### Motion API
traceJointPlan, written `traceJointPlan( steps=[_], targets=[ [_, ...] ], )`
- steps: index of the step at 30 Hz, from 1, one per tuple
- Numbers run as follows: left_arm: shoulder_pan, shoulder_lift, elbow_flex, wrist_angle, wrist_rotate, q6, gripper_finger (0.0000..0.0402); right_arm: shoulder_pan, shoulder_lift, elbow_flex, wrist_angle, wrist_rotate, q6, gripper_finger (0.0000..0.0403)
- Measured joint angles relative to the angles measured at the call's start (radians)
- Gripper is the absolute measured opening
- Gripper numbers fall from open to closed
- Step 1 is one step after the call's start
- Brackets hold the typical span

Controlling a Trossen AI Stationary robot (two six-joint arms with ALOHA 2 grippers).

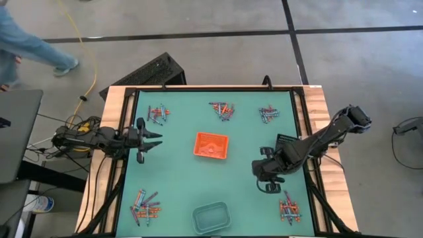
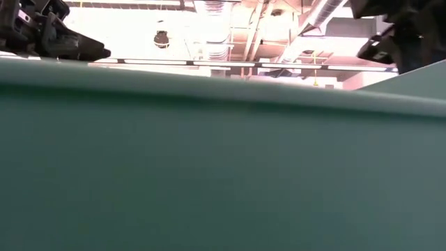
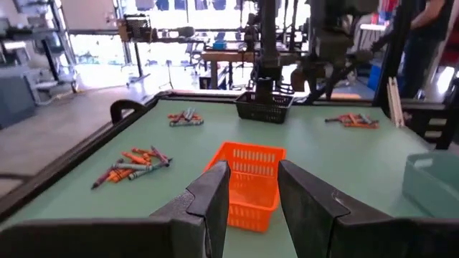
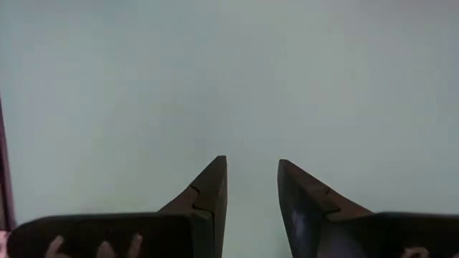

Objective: Sort crayons
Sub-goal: Put the blue crayon into the blue bin

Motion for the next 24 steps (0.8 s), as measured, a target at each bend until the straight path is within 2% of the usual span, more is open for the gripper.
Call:
traceJointPlan(
  steps=[2,5,9,15,24],
  targets=[
    [0.0,0.009,0.0,0.005,0.0,-0.046,0.011,0.019,0.0,-0.012,0.0,0.0,0.05,0.0118],
    [0.0,0.043,0.0,0.022,0.011,-0.021,0.011,0.042,0.0,-0.036,0.046,0.0,0.061,0.0118],
    [0.0,0.146,0.0,0.057,0.097,0.001,0.011,0.053,0.0,-0.068,0.127,0.001,0.049,0.0118],
    [0.0,0.4,0.019,0.145,0.108,-0.059,0.011,0.037,0.0,-0.069,0.164,0.035,-0.005,0.0118],
    [-0.045,0.839,0.22,0.098,0.186,-0.151,0.011,0.001,0.0,-0.069,0.177,0.041,-0.089,0.0118]
  ],
)
